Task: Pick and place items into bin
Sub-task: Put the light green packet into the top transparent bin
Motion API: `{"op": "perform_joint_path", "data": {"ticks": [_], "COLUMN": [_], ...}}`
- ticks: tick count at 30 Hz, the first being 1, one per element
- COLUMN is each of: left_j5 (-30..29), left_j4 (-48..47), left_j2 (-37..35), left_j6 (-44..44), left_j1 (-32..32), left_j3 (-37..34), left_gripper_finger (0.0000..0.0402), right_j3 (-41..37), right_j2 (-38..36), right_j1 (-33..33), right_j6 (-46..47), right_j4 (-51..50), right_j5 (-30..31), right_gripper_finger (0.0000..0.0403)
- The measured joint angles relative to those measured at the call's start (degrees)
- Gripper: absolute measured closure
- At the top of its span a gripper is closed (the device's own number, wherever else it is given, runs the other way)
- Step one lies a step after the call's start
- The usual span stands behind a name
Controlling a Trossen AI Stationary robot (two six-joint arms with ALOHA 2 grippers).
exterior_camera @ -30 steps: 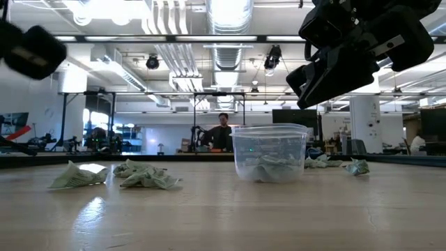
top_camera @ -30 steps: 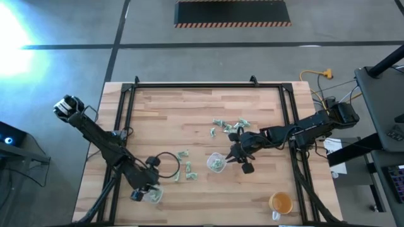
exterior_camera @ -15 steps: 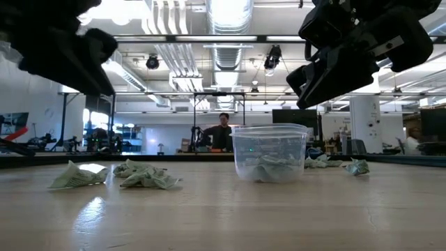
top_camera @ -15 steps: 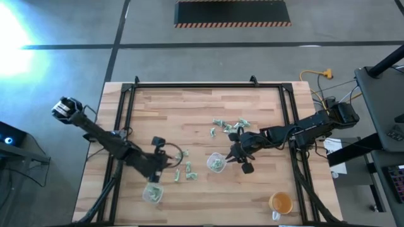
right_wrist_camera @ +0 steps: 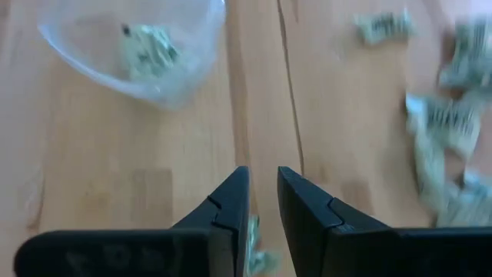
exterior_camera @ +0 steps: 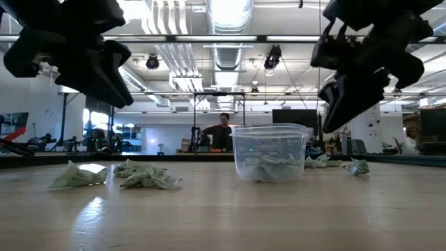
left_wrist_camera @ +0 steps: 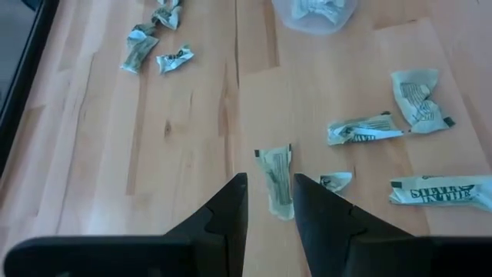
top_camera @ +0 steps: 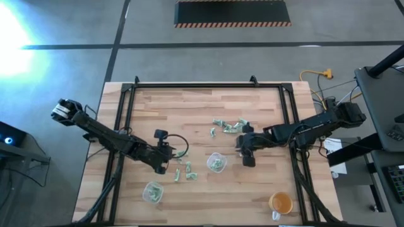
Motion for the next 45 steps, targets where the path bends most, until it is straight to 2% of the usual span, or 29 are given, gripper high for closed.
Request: {"op": "perform_joint_path", "data": {"ticks": [5,13,23,27,31,45], "left_j5": [0.0,0.0,0.0,0.0,0.0,0.1], "left_j4": [-0.1,-0.2,-0.3,-0.3,-0.2,-0.1], "left_j2": [0.0,0.0,0.0,0.0,0.0,0.0], "left_j6": [0.0,0.0,-0.1,-0.1,-0.1,-0.1], "left_j1": [0.0,0.0,0.0,0.0,0.0,0.0], "left_j3": [-0.1,-0.2,-0.3,-0.3,-0.3,-0.6], "left_gripper_finger": [0.0314,0.0314,0.0314,0.0314,0.0314,0.0314], "right_j3": [-2.2,-3.6,-4.1,-4.1,-4.1,-4.7], "right_j2": [2.0,4.2,3.9,3.9,3.9,3.9], "right_j1": [0.0,0.0,0.0,0.0,0.2,0.5], "right_j6": [4.1,5.3,7.7,8.0,8.3,12.0], "right_j4": [-0.9,-0.2,0.0,0.3,0.4,-1.3], "right_j5": [0.0,-0.1,-0.6,-3.4,-3.7,-5.1], "right_gripper_finger": [0.0342,0.0339,0.0289,0.0267,0.0252,0.0241]}}
